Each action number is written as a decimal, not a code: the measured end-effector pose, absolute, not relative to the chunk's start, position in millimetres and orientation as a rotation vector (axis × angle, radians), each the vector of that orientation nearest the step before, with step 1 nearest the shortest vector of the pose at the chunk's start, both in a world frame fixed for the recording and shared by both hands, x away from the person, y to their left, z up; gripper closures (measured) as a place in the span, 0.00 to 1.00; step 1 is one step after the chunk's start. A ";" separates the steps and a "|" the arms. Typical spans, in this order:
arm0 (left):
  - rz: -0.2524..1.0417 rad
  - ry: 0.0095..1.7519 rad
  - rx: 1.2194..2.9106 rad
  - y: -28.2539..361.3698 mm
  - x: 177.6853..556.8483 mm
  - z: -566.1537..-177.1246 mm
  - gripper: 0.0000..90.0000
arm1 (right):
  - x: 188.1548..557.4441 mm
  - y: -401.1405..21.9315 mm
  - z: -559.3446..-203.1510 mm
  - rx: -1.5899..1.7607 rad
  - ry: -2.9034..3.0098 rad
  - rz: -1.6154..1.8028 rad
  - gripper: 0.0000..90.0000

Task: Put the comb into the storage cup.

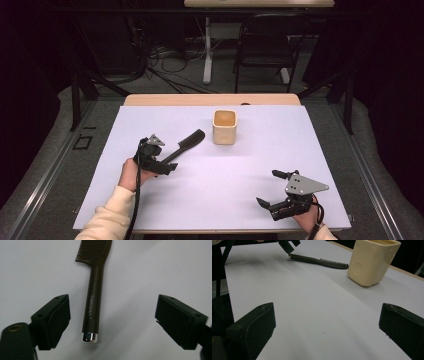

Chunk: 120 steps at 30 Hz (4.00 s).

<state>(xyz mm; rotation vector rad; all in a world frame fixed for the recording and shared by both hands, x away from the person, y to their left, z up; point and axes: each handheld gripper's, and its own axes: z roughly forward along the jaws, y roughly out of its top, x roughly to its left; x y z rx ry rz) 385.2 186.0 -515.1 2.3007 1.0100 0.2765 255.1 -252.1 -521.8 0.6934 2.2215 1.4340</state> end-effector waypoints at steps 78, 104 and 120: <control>0.160 1.036 2.769 123.5 463.9 -524.9 0.80 | 255.6 -251.6 -522.6 0.696 2.241 1.421 0.00; 0.174 1.032 2.594 141.9 444.4 -502.3 0.80 | 256.2 -251.3 -522.9 0.703 2.241 1.415 0.00; 0.179 1.052 2.456 159.3 438.3 -496.6 0.80 | 256.9 -251.2 -523.3 0.707 2.244 1.410 0.00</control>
